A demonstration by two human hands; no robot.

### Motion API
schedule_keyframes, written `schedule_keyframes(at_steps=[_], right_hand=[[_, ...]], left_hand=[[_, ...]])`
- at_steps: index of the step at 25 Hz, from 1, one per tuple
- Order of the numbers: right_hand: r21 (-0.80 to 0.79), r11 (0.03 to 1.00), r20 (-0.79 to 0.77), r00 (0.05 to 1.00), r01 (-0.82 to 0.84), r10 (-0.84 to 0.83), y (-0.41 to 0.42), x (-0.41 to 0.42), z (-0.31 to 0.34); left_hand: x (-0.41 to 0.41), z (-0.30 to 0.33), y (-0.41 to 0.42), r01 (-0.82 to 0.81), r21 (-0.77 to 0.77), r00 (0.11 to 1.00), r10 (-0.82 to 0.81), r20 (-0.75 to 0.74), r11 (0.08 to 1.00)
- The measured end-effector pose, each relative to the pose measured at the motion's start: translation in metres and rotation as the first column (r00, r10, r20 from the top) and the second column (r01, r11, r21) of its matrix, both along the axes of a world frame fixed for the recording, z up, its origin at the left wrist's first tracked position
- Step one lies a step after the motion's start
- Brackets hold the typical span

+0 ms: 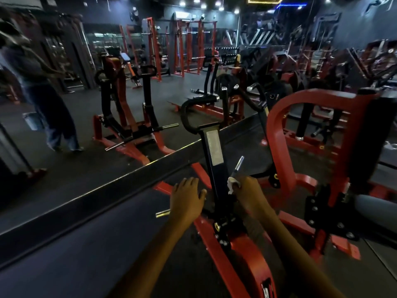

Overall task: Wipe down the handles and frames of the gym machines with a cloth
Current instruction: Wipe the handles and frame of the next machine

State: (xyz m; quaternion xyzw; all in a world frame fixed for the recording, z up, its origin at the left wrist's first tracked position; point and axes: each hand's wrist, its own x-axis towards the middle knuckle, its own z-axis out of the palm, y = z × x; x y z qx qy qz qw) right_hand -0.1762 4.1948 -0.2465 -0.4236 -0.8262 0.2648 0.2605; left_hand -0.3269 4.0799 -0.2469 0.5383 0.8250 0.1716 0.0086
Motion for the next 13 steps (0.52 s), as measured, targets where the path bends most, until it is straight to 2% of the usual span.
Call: schedule_keyframes(at_steps=[3, 6, 11, 13], right_hand=[[-0.023, 1.0, -0.04, 0.999, -0.002, 0.002, 0.07, -0.038, -0.001], [-0.064, 0.998, -0.005, 1.0, -0.011, 0.011, 0.137, -0.073, -0.007], [-0.09, 0.985, 0.057, 0.988, 0.149, -0.144, 0.228, -0.116, -0.005], [-0.155, 0.959, -0.024, 0.969, 0.238, -0.244, 0.263, -0.126, -0.009]], left_hand=[[-0.04, 0.002, 0.072, -0.033, 0.025, 0.999, 0.033, 0.01, 0.999], [-0.072, 0.006, 0.141, -0.016, 0.035, 1.0, 0.016, 0.01, 0.999], [-0.127, -0.002, 0.256, 0.079, 0.091, 0.997, -0.08, 0.012, 0.993], [-0.147, -0.009, 0.302, 0.101, 0.094, 0.995, -0.102, 0.006, 0.99]])
